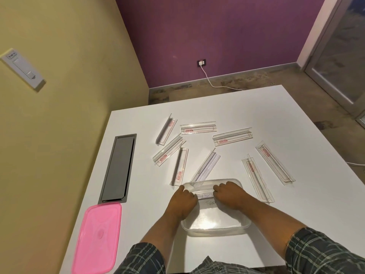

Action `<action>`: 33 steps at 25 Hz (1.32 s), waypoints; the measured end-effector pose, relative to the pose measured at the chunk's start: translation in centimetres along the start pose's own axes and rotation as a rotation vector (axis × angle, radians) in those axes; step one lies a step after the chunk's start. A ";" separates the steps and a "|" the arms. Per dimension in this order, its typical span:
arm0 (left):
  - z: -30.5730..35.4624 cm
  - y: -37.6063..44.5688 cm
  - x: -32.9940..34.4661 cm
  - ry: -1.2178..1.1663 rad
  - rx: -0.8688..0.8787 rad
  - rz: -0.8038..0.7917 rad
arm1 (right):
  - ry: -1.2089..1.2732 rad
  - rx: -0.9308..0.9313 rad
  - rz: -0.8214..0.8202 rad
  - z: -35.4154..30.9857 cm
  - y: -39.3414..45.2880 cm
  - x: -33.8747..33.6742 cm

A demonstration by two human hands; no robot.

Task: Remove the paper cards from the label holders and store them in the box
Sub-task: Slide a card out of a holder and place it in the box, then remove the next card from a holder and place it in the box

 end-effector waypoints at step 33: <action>-8.5 10.6 -0.8 -0.815 -0.274 -0.160 | 1.394 1.203 -0.088 11.6 11.6 0.6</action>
Point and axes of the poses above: each hand's wrist, its own y-axis towards the middle knuckle, its own x-axis out of the palm, z = x × y, the point moved 7 cm from there along y, towards the middle knuckle, and after that the axes turned 7 degrees about -y, right-handed, at the moved point
